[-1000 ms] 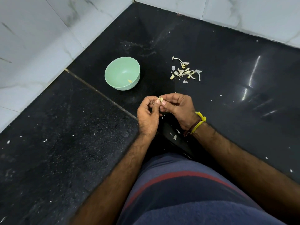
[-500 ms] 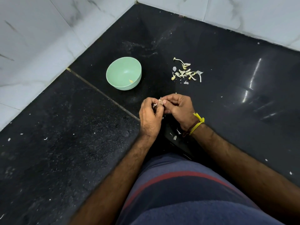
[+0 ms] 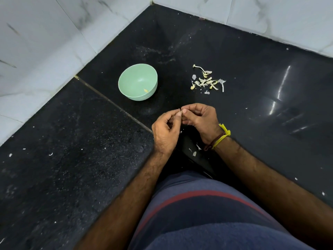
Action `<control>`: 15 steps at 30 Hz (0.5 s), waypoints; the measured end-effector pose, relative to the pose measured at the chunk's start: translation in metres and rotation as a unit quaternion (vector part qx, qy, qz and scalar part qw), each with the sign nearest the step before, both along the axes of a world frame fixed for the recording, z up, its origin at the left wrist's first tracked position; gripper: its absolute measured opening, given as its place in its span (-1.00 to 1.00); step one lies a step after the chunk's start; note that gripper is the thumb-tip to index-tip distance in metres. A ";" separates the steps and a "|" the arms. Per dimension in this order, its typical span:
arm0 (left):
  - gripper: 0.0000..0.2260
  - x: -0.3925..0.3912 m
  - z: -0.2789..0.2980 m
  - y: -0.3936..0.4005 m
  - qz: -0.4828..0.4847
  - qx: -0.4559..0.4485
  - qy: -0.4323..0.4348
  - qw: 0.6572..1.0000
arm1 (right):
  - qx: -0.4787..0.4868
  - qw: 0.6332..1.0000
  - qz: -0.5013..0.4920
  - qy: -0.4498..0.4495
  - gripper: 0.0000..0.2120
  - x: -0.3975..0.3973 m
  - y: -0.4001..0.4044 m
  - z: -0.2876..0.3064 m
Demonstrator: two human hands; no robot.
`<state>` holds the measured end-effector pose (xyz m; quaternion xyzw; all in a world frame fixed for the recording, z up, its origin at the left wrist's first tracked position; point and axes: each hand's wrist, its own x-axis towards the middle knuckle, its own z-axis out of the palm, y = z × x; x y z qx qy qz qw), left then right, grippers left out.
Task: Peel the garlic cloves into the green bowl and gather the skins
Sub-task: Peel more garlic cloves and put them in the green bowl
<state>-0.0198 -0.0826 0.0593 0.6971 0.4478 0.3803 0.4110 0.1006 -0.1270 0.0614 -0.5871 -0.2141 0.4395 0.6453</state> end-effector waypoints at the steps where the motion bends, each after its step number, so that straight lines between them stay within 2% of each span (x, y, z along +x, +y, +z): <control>1: -0.87 0.000 0.000 0.000 0.002 -0.015 -0.005 1.000 | -0.002 1.000 0.000 -0.019 -0.89 0.000 0.000 0.000; 5: -0.91 0.000 -0.002 0.007 0.000 -0.046 -0.009 0.999 | -0.005 0.999 0.006 -0.037 -0.93 -0.001 -0.001 -0.001; 11: -0.99 -0.002 -0.004 0.009 -0.007 -0.037 0.009 0.999 | -0.010 0.993 0.008 -0.114 -0.94 -0.002 -0.004 0.003; 15: -0.95 0.000 -0.004 0.009 0.004 -0.044 0.019 0.999 | -0.010 0.994 -0.014 -0.110 -0.95 -0.005 -0.003 0.001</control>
